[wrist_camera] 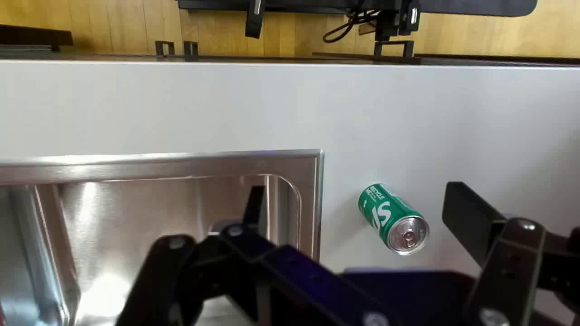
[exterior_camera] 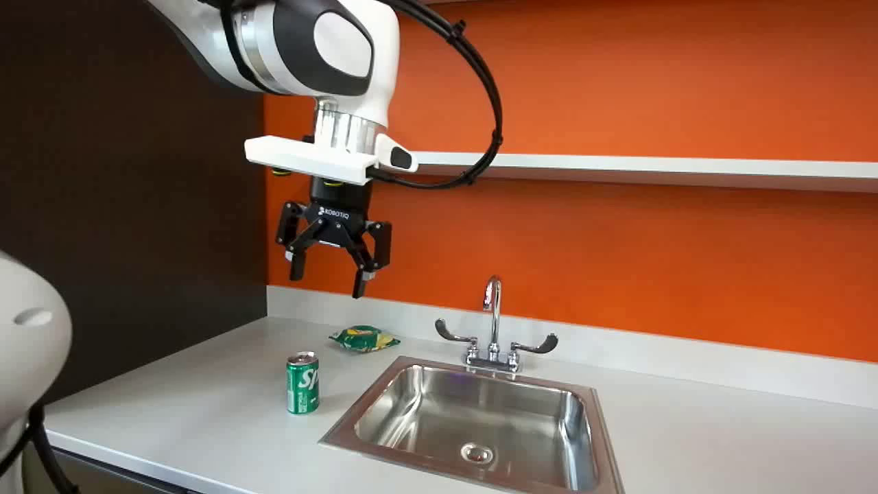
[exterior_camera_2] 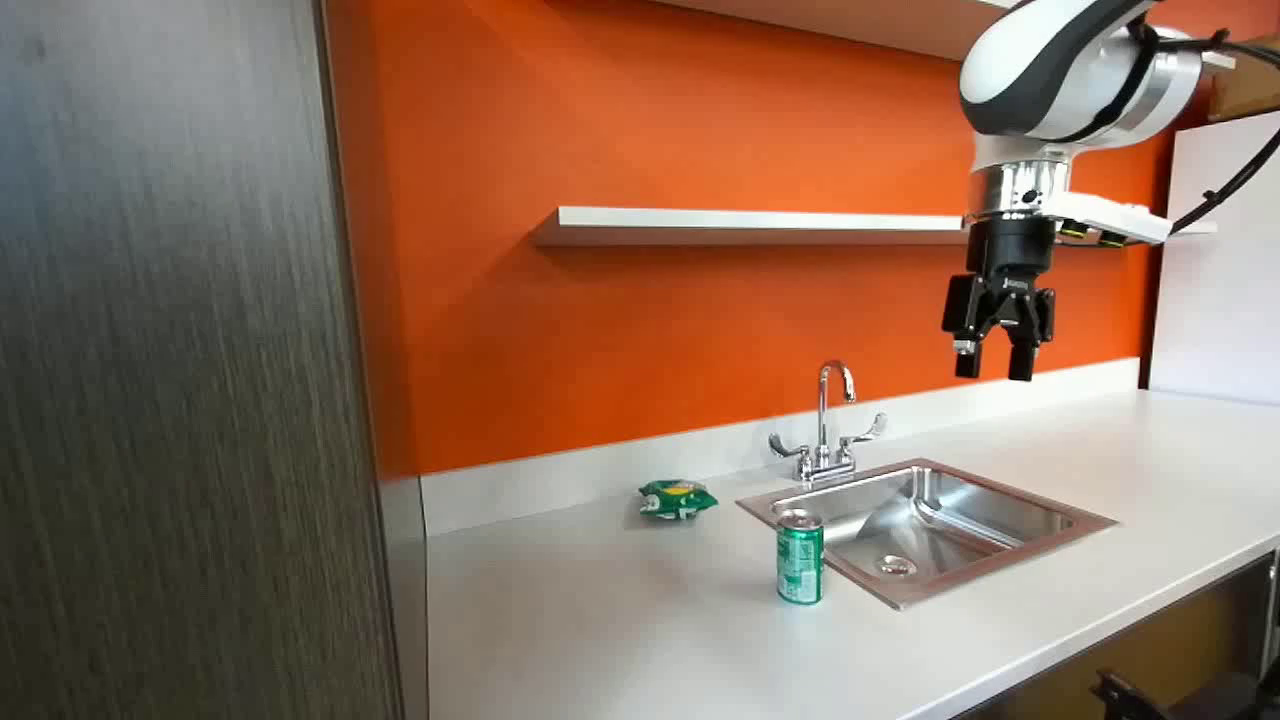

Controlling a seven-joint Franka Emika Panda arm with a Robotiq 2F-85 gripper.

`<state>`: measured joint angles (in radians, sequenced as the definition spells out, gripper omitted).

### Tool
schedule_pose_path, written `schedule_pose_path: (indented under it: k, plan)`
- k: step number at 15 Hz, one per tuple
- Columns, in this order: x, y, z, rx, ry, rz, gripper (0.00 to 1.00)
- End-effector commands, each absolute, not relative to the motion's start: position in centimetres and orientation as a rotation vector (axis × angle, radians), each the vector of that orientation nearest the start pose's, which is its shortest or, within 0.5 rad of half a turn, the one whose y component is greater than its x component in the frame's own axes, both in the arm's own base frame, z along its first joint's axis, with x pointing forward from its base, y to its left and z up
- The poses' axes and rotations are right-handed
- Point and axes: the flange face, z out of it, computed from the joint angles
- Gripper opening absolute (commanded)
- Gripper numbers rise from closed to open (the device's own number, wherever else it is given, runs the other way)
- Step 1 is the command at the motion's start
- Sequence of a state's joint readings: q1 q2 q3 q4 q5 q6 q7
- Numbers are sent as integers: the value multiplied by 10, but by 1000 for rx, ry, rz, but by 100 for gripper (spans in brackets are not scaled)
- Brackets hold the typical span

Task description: Put the green can in the sink.

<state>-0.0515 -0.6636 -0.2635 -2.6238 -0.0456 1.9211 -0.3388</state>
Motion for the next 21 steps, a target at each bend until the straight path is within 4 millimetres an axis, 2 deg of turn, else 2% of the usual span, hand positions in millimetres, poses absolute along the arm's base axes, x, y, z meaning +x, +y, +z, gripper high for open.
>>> schedule_pose_path:
  k: [1,5,11,15,21]
  plan:
    - [326,-109,445,-3008,-149,27,100]
    - [339,-86,443,-3059,-173,41,100]
    - [368,-29,430,-3111,-220,16,100]
    - [387,-2,408,-3116,-212,33,100]
    - [413,11,364,-3113,-178,15,100]
